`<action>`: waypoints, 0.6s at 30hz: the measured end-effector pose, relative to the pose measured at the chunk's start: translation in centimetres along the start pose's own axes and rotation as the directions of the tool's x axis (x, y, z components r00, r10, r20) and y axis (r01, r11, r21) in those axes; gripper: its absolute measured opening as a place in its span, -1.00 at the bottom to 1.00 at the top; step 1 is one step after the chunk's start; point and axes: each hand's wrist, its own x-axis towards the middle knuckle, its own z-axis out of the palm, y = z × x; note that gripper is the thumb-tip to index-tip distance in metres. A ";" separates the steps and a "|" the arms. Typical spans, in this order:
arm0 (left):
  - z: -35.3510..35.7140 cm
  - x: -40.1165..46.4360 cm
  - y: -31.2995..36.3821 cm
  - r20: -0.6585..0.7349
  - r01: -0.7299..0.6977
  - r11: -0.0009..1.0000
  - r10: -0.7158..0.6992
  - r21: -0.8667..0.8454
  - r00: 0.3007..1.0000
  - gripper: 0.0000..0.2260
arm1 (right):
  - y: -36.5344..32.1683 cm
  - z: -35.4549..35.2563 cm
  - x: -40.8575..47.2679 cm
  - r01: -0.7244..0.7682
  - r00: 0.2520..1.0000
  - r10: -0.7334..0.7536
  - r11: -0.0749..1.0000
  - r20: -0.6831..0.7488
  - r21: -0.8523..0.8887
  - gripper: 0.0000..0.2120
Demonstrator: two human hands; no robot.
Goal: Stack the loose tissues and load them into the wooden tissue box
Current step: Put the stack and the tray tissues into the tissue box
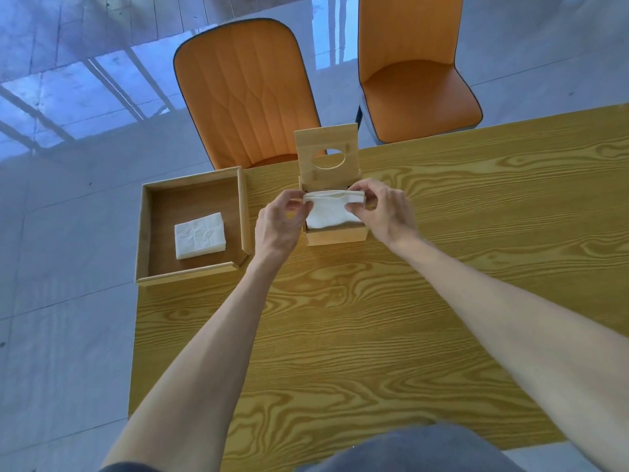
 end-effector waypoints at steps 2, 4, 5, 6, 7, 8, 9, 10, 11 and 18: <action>0.3 0.2 -0.2 0.008 0.007 1.000 -0.008 0.015 1.000 -0.72 | 0.1 0.0 0.1 -0.011 1.000 0.011 1.000 0.013 0.008 -0.73; 0.6 0.4 -0.4 0.017 0.031 0.998 -0.032 0.054 0.999 -0.70 | 0.2 0.2 0.4 -0.023 0.999 0.023 1.000 0.027 -0.001 -0.69; 0.8 0.6 -0.4 0.019 0.047 0.996 -0.049 0.071 0.999 -0.69 | 0.3 0.3 0.6 -0.033 0.999 0.034 0.999 0.030 -0.011 -0.69; 1.0 0.8 -0.4 0.018 0.063 0.995 -0.065 0.082 0.998 -0.69 | 0.4 0.4 0.8 -0.051 0.998 0.051 0.999 0.030 -0.020 -0.71; 1.3 0.9 -0.4 0.013 0.077 0.993 -0.078 0.091 0.997 -0.69 | 0.5 0.5 1.0 -0.074 0.997 0.075 0.997 0.026 -0.024 -0.72; 1.5 1.1 -0.3 0.006 0.089 0.991 -0.090 0.101 0.996 -0.69 | 0.5 0.7 1.2 -0.100 0.995 0.101 0.995 0.022 -0.025 -0.74; 1.8 1.3 -0.3 -0.002 0.099 0.989 -0.099 0.113 0.995 -0.69 | 0.5 0.8 1.3 -0.124 0.992 0.124 0.992 0.017 -0.028 -0.76; 2.0 1.4 -0.2 -0.009 0.109 0.986 -0.109 0.124 0.994 -0.69 | 0.5 0.9 1.4 -0.144 0.989 0.145 0.989 0.012 -0.035 -0.78; 2.3 1.6 -0.2 -0.015 0.120 0.984 -0.119 0.136 0.993 -0.69 | 0.5 1.0 1.5 -0.161 0.987 0.161 0.986 0.009 -0.044 -0.79; 3.8 2.3 0.2 -0.159 0.154 0.974 -0.127 0.169 0.979 -0.81 | 0.8 1.4 2.2 -0.165 0.986 0.165 0.985 0.005 -0.048 -0.75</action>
